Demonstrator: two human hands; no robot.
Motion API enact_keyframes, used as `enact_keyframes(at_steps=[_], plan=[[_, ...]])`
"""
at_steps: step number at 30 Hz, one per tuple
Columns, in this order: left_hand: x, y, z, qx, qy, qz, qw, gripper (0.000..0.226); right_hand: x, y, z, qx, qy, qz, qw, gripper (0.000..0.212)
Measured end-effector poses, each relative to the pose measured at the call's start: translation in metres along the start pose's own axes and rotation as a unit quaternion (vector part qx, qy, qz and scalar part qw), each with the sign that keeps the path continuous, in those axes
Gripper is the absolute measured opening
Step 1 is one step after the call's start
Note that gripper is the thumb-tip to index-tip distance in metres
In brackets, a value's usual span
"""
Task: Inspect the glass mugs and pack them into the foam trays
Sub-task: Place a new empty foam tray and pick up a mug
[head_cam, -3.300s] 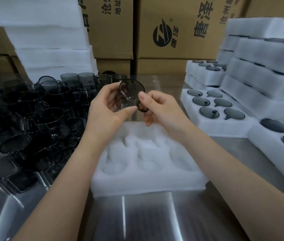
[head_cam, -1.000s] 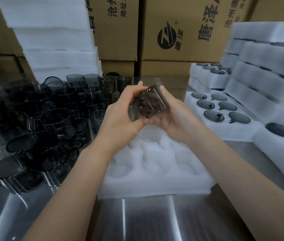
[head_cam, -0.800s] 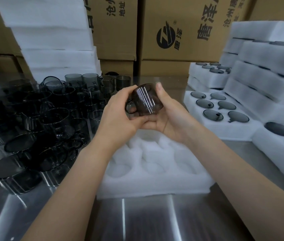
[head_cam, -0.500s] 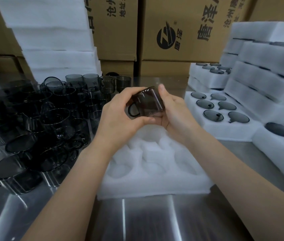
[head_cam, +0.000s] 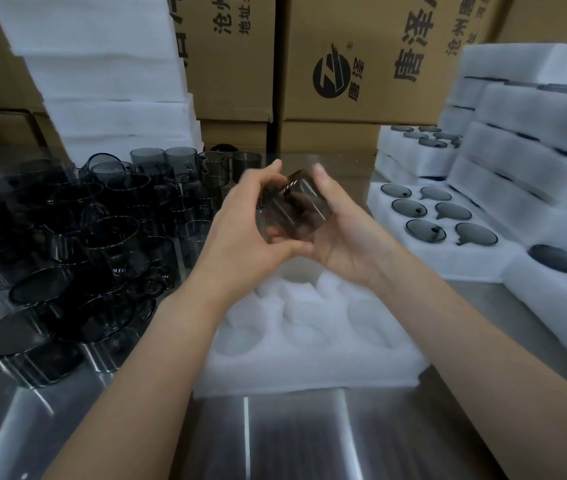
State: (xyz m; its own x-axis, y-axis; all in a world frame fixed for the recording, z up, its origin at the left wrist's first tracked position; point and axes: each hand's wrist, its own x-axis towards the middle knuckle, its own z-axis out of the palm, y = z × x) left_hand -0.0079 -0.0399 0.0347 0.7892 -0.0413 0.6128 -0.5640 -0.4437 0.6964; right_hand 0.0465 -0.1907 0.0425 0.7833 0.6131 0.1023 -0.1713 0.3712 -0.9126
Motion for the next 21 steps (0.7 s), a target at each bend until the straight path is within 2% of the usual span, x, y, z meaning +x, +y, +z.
enact_keyframes(at_steps=[3, 5, 7, 12, 17, 19, 21], plan=[[-0.001, 0.0034, 0.0011, 0.063, 0.009, 0.026, 0.998, 0.076, 0.0008, 0.0015, -0.0036, -0.046, 0.073, -0.044, 0.995, 0.043], [-0.0008, 0.0053, 0.0011, 0.085, 0.029, 0.047, 0.995, 0.072, 0.0021, 0.0025, -0.0057, -0.08, 0.095, -0.063, 0.99, 0.046], [-0.0005, 0.0057, 0.0008, 0.098, 0.03, 0.059, 0.993, 0.069, 0.0023, 0.0024, -0.0062, -0.11, 0.101, -0.075, 0.986, 0.037], [-0.001, 0.0045, 0.0021, 0.112, 0.003, 0.096, 0.989, 0.067, 0.0026, 0.0006, -0.0064, -0.08, 0.167, -0.089, 0.979, 0.019], [-0.0006, 0.0008, 0.0046, 0.116, -0.015, 0.107, 0.987, 0.073, 0.0034, 0.002, -0.005, -0.077, 0.219, -0.124, 0.965, 0.02], [-0.0003, -0.0018, 0.0051, 0.113, -0.004, 0.108, 0.988, 0.075, 0.0024, 0.0014, -0.0035, -0.069, 0.214, -0.125, 0.966, 0.024], [0.0, -0.0042, 0.0039, 0.089, 0.015, 0.076, 0.993, 0.077, 0.0021, -0.0002, -0.0018, -0.047, 0.201, -0.115, 0.972, 0.03]])
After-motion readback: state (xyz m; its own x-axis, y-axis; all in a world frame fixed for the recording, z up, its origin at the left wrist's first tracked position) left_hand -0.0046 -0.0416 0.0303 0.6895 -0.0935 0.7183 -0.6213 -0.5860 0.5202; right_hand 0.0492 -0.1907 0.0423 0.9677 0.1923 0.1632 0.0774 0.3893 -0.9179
